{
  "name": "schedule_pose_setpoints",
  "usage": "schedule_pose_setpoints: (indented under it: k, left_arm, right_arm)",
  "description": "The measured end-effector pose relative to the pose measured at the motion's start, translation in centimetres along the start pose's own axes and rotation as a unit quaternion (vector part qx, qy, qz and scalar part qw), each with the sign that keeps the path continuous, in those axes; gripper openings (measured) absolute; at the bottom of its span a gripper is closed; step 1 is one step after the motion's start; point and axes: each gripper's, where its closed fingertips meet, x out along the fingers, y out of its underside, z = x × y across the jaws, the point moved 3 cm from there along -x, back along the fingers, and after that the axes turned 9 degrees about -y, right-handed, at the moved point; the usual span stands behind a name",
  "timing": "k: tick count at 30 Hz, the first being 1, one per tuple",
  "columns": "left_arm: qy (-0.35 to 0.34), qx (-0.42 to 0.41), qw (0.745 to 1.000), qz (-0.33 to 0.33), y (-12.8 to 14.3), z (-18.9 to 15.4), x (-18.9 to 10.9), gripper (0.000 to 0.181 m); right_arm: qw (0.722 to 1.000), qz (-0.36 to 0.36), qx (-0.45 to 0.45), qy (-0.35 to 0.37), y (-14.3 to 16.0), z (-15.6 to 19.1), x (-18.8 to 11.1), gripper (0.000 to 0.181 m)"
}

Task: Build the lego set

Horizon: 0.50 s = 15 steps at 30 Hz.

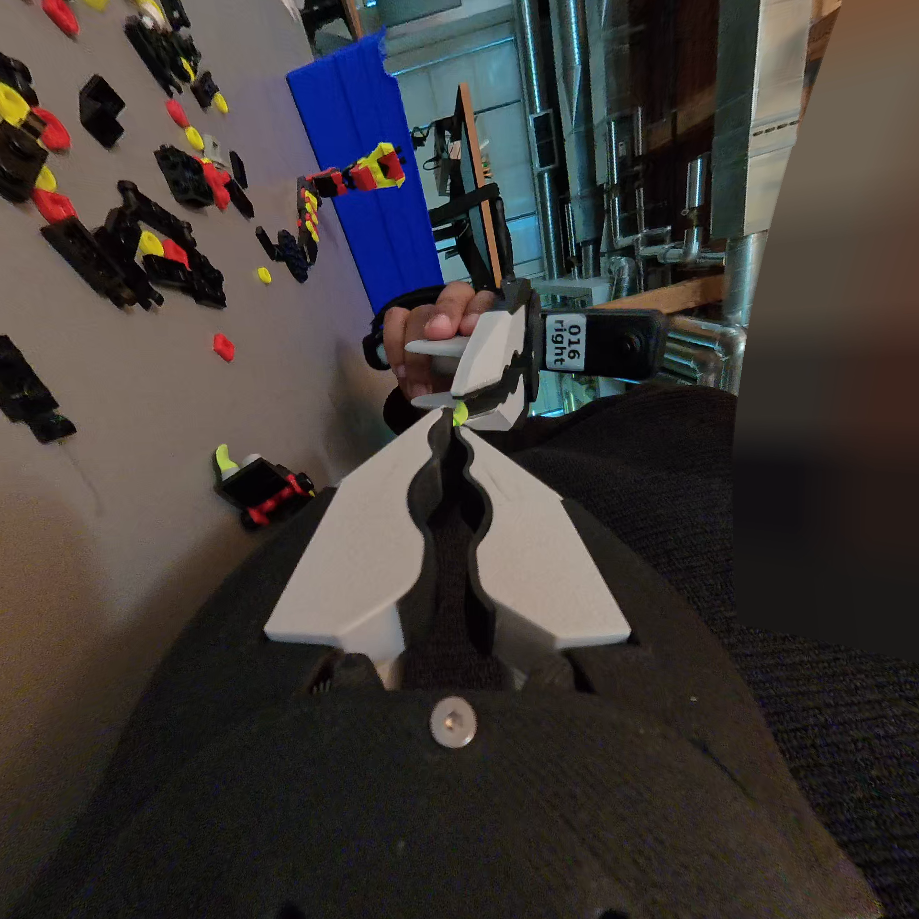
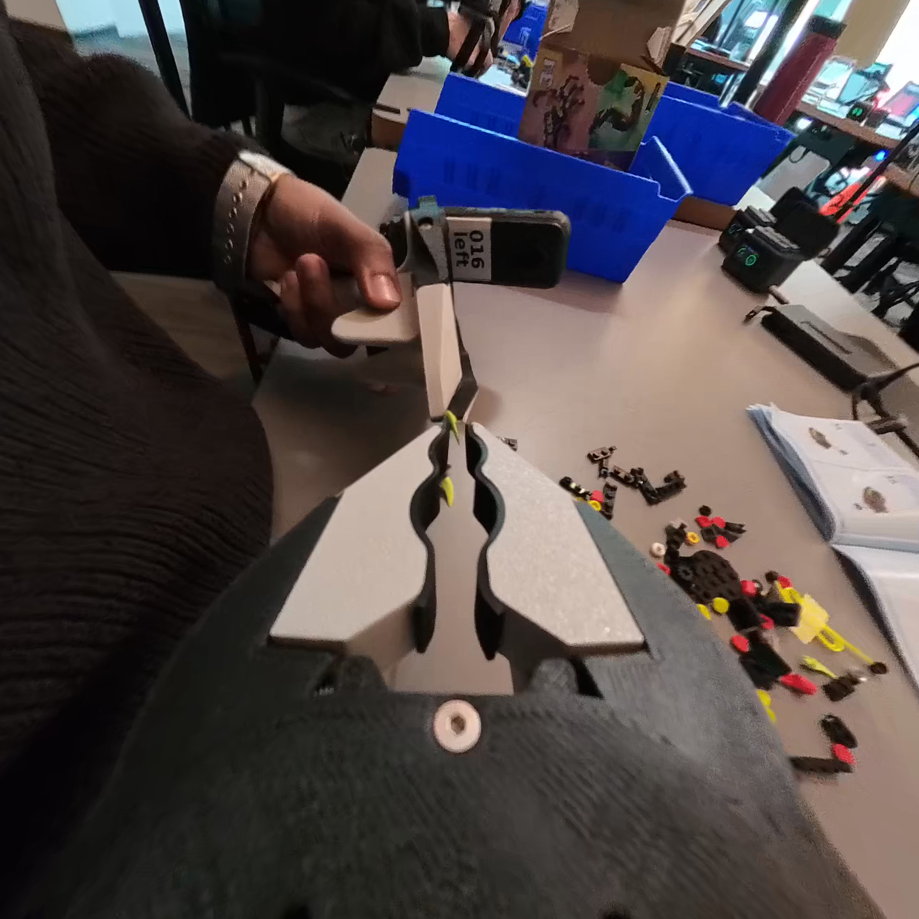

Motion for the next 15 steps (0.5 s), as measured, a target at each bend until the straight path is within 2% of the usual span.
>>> schedule_pose_setpoints:
  k: [6,12,13,15]
  left_arm:
    - [-0.013,-0.001,1.0,0.013,0.3,0.4,0.1,0.0]
    - [-0.021,0.043,0.999,0.002,0.0,-0.4,-0.1,0.0]
    - [-0.042,0.053,0.998,-0.007,-0.1,-0.2,-0.3,0.006]
    - [-0.128,0.076,0.989,-0.023,-0.3,1.0,-0.8,0.018]
  right_arm:
    - [0.998,0.036,-0.06,0.005,0.5,0.7,0.5,0.001]
    - [1.0,-0.004,0.023,-0.021,-0.1,0.3,0.0,0.0]
    - [0.999,-0.009,0.046,-0.012,0.1,-0.3,-0.2,0.0]
    - [0.995,-0.018,0.096,0.003,0.6,-1.6,-1.0,0.0]
